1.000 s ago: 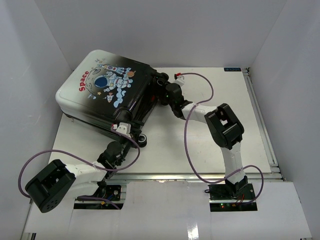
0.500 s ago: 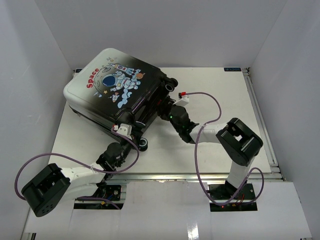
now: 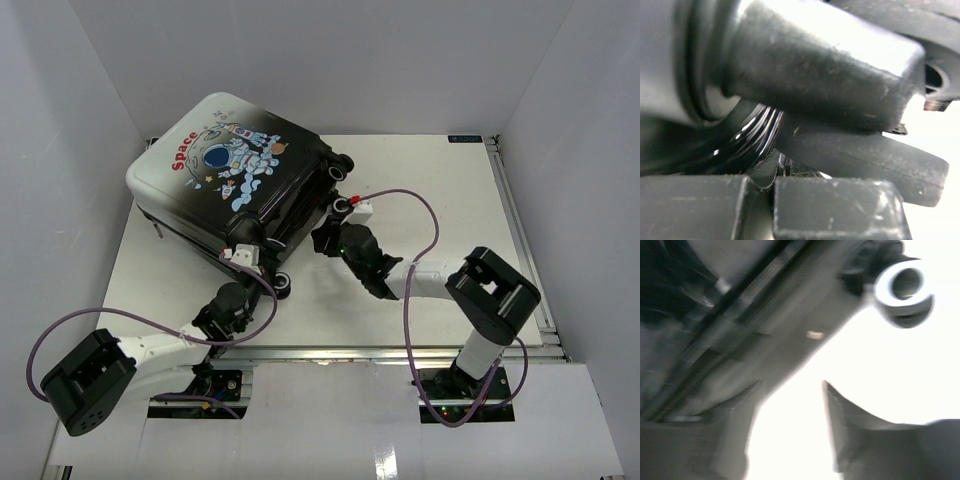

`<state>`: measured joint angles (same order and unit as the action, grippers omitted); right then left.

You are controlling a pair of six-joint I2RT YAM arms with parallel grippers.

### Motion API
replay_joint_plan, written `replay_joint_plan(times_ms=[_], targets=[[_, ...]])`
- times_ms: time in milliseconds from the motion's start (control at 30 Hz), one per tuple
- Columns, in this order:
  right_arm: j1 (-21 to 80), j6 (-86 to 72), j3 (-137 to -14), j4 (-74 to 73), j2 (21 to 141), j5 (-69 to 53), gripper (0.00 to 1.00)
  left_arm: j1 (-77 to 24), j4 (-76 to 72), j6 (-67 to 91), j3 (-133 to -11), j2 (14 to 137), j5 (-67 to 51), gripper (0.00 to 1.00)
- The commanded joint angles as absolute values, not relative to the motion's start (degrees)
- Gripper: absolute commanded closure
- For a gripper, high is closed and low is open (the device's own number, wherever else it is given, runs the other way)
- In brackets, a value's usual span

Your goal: Pack the luggage

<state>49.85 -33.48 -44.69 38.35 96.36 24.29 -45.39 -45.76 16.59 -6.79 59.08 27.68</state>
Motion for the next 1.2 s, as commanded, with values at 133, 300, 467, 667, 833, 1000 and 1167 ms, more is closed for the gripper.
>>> replay_joint_plan(times_ms=[133,300,467,667,833,1000,1167], targets=[[36.3,-2.1,-66.8,10.3,92.6,5.6,0.06,-33.4,-36.2,25.1,-13.2,54.1,36.4,1.00],[33.3,6.5,-83.4,3.1,100.6,-3.8,0.07,-32.6,-36.1,25.1,-11.7,51.7,35.6,1.00],[32.2,11.9,-100.1,-7.5,112.8,-6.7,0.10,-32.5,-36.5,25.1,-10.9,50.2,35.0,1.00],[30.4,17.7,-115.8,-16.6,123.9,-11.3,0.11,-32.4,-36.6,25.2,-10.2,49.2,34.3,1.00],[29.7,19.4,-123.7,-21.4,130.4,-15.1,0.12,-32.4,-37.4,24.7,-10.2,49.8,34.3,1.00],[29.9,19.6,-124.2,-20.6,131.7,-15.2,0.19,-32.4,-37.1,24.8,-10.5,50.3,34.5,1.00],[29.9,18.6,-108.6,-4.1,126.2,-12.7,0.64,-32.3,-36.4,24.9,-10.3,49.2,35.4,1.00]])
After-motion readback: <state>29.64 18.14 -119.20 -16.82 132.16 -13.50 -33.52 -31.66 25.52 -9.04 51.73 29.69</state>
